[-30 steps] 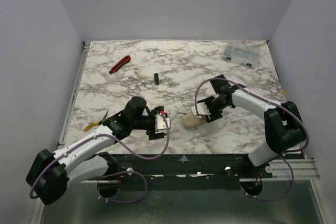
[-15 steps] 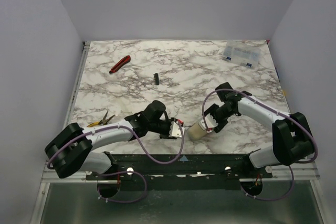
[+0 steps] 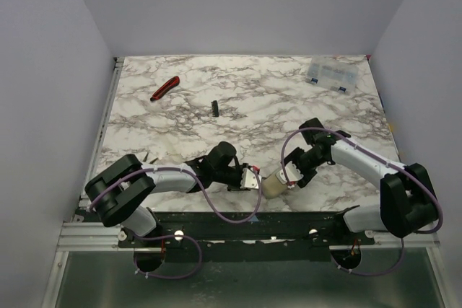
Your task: Open the umbrella
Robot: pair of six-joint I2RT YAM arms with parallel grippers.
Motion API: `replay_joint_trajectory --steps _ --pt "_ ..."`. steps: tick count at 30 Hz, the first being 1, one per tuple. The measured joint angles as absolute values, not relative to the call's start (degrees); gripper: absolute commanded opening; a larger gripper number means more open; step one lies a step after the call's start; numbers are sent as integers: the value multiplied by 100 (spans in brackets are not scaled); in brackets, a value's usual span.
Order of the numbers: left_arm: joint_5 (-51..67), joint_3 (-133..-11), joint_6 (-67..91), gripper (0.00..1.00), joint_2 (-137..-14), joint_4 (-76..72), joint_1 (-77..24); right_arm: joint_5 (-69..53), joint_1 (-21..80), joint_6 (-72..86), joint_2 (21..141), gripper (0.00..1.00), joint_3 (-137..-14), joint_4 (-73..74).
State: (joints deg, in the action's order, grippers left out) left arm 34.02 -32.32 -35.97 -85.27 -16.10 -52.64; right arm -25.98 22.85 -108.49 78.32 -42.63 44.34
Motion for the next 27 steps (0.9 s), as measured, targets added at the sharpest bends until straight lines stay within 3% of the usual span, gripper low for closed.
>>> replay_joint_trajectory --steps 19,24,27 --pt "3286 -3312 -3280 42 -9323 -2399 -5341 -2598 2285 -10689 7804 49 -4257 4462" --pt "3282 -3446 -3153 38 -9411 -2543 -5400 -2598 2287 -10632 7804 49 -4257 4460" --pt "3277 -3470 -3098 29 -9450 -2565 -5413 -2598 2285 -10575 7804 49 -4257 4464"
